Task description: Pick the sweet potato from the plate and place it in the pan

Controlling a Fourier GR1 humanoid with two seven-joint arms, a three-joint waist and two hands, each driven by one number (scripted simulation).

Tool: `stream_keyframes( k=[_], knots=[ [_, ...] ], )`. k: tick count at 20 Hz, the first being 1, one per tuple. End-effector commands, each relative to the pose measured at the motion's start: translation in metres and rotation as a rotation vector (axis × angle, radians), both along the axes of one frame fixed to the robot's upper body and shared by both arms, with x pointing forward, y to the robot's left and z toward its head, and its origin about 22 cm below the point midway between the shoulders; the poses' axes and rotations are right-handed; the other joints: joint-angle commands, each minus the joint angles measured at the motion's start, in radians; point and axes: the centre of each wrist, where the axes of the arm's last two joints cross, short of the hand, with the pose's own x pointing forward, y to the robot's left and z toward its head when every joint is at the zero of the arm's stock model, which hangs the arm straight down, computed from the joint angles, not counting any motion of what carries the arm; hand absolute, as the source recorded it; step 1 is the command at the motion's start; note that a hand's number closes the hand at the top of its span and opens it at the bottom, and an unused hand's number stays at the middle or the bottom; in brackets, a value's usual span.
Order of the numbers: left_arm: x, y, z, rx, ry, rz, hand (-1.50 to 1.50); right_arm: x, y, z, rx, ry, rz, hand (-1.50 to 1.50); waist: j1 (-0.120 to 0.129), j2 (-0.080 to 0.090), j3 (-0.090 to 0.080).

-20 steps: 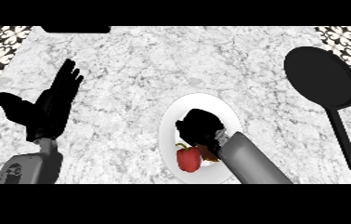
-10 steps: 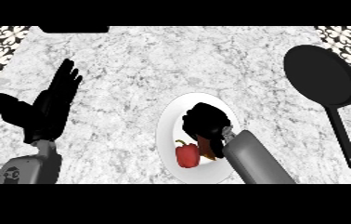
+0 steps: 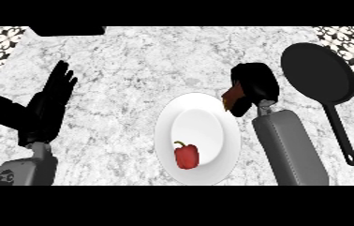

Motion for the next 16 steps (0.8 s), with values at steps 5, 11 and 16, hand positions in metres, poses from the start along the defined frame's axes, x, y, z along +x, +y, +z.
stream_keyframes(
  k=[5,11,16],
  knots=[
    [0.001,-0.008,-0.005,0.005,-0.011,-0.026,0.0,-0.002,-0.005,0.099,-0.016,-0.349,-0.234,1.5,0.027,0.003,0.0],
    [0.009,-0.019,-0.002,0.0,-0.001,-0.027,0.0,-0.014,-0.028,0.133,0.065,-0.365,-0.307,1.5,0.028,0.005,0.001],
    [0.007,-0.011,-0.004,-0.009,-0.012,-0.044,0.0,0.006,-0.076,0.126,0.084,-0.406,-0.408,1.5,0.033,0.008,0.001]
  ],
)
